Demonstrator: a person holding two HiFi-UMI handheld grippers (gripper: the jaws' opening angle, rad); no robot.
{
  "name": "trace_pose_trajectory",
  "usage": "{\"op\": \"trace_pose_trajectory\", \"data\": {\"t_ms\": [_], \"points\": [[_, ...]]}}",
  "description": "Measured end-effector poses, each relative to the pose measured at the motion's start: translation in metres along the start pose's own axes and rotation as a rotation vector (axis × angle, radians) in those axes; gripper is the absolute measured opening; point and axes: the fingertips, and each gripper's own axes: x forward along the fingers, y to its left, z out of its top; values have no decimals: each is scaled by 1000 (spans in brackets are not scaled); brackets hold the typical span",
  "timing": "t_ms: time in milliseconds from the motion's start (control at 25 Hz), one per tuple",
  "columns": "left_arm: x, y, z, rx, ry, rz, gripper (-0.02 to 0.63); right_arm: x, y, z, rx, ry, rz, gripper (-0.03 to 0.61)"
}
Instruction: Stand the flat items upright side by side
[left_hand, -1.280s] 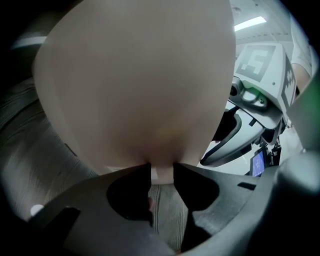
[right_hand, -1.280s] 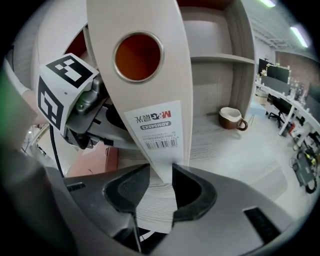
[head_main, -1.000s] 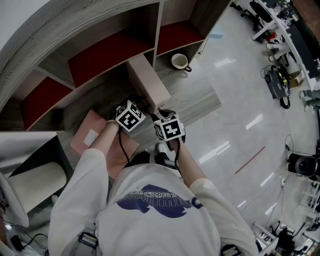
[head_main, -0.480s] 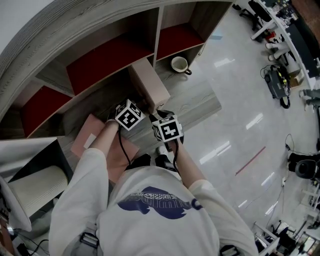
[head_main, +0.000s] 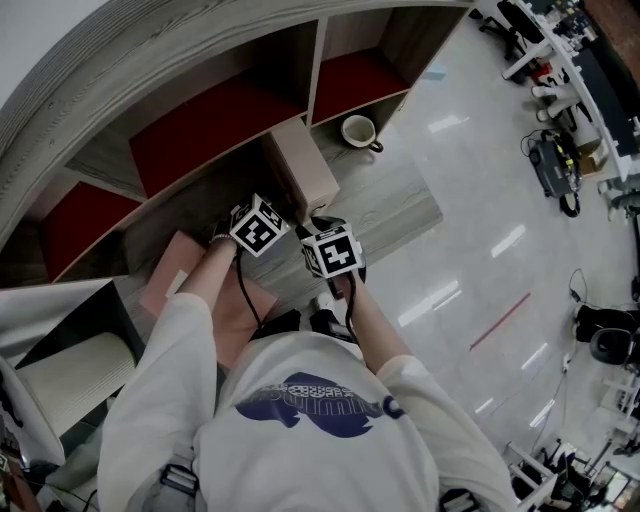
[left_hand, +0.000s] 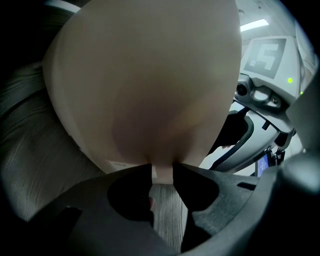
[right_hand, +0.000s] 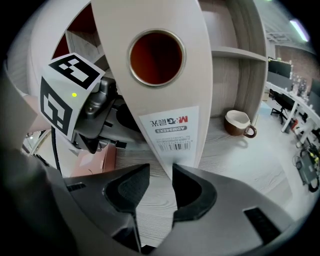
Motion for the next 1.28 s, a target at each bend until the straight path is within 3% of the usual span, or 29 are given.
{"op": "trace_pose_trajectory", "data": {"t_ms": [720, 1000, 1120, 1280], "points": [[8, 13, 10, -1, 7, 7, 138, 5, -13, 12, -40, 34, -7, 132], [-1, 13, 9, -40, -8, 41, 138, 0, -16, 14, -5, -13, 8, 149], [-16, 12, 9, -96, -26, 88, 138, -9, -16, 11, -5, -21, 17, 161], [-52, 0, -1, -267, -60, 151, 145, -24, -9, 6, -27, -34, 71, 179]]}}
